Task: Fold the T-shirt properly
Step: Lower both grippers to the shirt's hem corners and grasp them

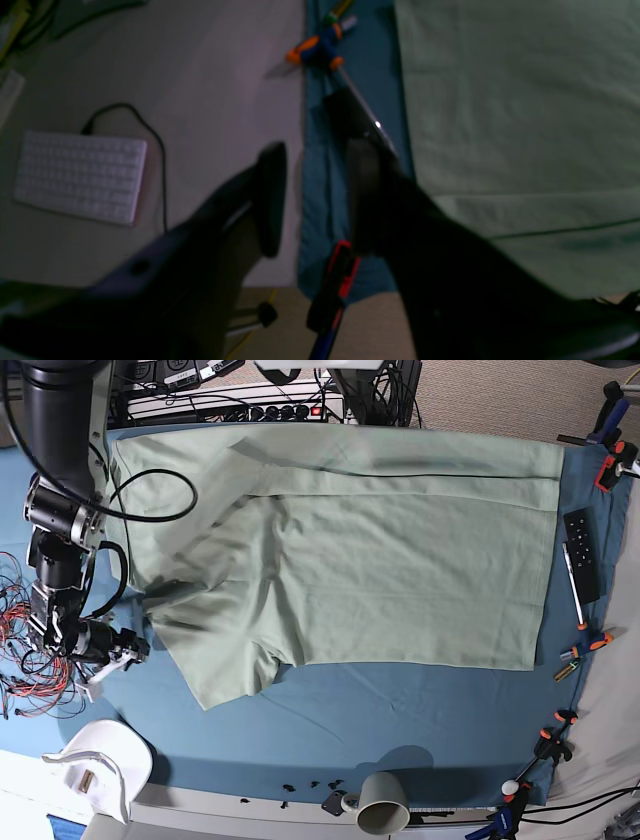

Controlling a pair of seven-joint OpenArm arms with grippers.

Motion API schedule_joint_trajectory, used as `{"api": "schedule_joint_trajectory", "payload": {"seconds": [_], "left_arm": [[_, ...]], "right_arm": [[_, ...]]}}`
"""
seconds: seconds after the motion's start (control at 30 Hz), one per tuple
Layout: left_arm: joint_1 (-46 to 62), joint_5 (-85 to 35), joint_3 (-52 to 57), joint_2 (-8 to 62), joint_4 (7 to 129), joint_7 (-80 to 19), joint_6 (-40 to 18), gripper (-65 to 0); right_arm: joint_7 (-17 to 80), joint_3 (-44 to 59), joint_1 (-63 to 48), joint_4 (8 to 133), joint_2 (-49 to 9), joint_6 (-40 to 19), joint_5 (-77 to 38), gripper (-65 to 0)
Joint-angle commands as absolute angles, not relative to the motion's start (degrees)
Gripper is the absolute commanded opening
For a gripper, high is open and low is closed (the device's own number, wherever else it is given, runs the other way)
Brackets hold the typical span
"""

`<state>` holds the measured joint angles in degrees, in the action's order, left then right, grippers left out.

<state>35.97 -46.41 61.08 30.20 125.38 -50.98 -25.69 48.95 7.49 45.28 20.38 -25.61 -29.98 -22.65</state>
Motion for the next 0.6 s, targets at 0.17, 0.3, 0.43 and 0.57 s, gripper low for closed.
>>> {"api": "schedule_joint_trajectory", "payload": {"seconds": [0.17, 0.3, 0.43, 0.57], "left_arm": [[35.1, -47.9, 61.2, 31.3, 124.8, -49.7, -25.5, -44.0], [35.1, -48.5, 61.2, 31.3, 124.8, -51.2, -25.1, -44.1], [35.2, -50.7, 61.0, 31.5, 124.7, -52.7, -23.5, -44.1], [30.8, -48.5, 54.6, 34.5, 123.3, -50.5, -22.0, -44.2]], "right_arm": [[53.7, 7.6, 42.9, 20.7, -22.0, -35.6, -30.2, -46.1], [54.2, 7.6, 42.0, 20.7, -18.5, -36.5, -30.0, -46.1], [53.5, 7.6, 41.9, 20.7, -18.0, -36.6, -30.0, -47.1], [51.7, 7.6, 41.9, 22.1, -18.5, -36.5, -30.0, -65.0]]}}
